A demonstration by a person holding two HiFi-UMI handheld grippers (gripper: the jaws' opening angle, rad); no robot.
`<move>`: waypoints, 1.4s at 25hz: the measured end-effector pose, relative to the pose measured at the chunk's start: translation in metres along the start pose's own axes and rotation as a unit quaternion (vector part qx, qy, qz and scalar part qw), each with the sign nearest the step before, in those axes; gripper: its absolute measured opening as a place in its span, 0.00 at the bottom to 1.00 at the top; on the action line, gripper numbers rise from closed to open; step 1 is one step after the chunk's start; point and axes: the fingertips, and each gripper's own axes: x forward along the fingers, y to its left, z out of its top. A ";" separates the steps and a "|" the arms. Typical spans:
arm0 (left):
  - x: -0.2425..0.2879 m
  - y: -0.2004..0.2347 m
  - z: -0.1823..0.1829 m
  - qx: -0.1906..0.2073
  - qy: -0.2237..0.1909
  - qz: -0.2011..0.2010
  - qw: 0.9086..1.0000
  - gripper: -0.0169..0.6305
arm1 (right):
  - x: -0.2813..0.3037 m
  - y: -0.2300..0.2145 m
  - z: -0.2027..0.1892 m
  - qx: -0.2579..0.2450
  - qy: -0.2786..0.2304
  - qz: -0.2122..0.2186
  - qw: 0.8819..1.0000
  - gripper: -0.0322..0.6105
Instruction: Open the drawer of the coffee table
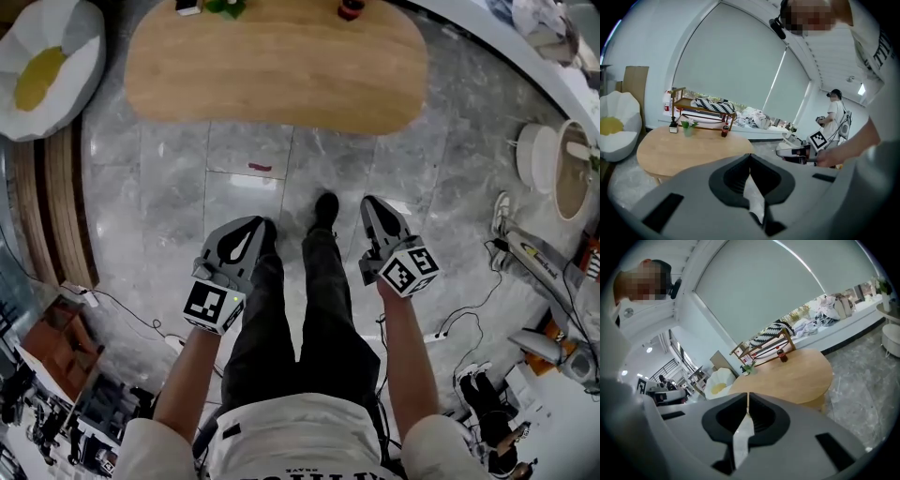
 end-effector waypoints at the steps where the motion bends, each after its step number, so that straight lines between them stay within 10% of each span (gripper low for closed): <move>1: 0.011 -0.001 -0.005 -0.001 -0.002 -0.001 1.000 0.06 | 0.007 -0.011 -0.003 0.011 -0.001 0.002 1.000 0.09; 35: 0.234 0.021 -0.210 -0.041 0.064 -0.032 0.997 0.06 | 0.177 -0.254 -0.183 0.258 -0.043 0.059 0.963 0.38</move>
